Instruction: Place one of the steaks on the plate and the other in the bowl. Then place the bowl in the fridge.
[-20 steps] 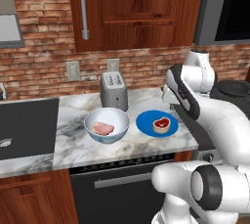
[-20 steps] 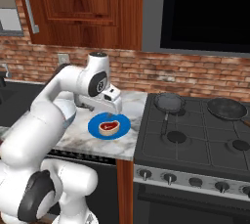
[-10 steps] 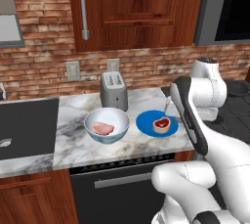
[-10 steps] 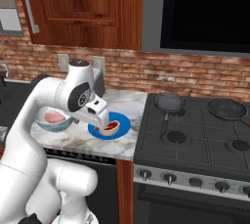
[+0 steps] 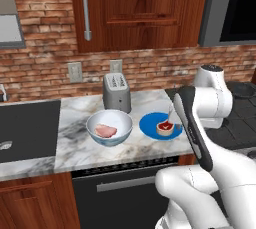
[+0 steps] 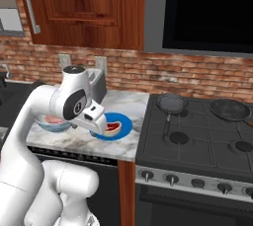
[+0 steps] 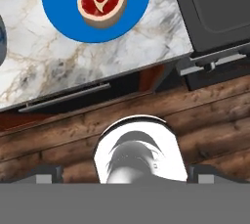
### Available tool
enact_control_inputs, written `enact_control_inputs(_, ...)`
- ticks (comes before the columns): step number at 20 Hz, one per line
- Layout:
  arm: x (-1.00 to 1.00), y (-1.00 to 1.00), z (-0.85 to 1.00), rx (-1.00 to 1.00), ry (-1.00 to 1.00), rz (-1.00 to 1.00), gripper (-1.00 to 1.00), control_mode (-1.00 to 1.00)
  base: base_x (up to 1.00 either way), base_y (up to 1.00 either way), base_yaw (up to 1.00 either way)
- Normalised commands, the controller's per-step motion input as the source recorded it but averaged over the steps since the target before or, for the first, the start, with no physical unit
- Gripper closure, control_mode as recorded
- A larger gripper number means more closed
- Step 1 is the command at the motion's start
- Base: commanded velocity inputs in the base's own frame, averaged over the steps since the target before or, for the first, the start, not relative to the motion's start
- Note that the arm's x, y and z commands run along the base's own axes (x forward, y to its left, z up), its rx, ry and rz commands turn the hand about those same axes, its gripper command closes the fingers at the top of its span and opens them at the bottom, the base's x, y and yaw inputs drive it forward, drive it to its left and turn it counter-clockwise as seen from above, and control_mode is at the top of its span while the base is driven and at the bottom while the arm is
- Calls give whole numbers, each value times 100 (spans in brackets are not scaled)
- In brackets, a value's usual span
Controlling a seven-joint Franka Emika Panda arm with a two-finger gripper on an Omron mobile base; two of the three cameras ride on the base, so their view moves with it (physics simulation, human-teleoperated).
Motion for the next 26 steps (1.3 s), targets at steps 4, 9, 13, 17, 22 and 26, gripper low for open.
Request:
enact_control_inputs(4, 0, 0, 0, 0, 0, 0, -100, 100, -60, 13, 12)
enact_control_inputs(9, 0, 0, 0, 0, 0, 0, -100, 100, -35, 58, 51)
enact_control_inputs(13, 0, 0, 0, 0, 0, 0, -100, 100, -12, 79, 79)
enact_control_inputs(17, 0, 0, 0, 0, 0, 0, -100, 100, 0, 59, 93)
enact_control_inputs(22, 0, 0, 0, 0, 0, 0, -100, 100, 0, 1, 100)
enact_control_inputs(26, 0, 0, 0, 0, 0, 0, -100, 100, 0, 0, 100)
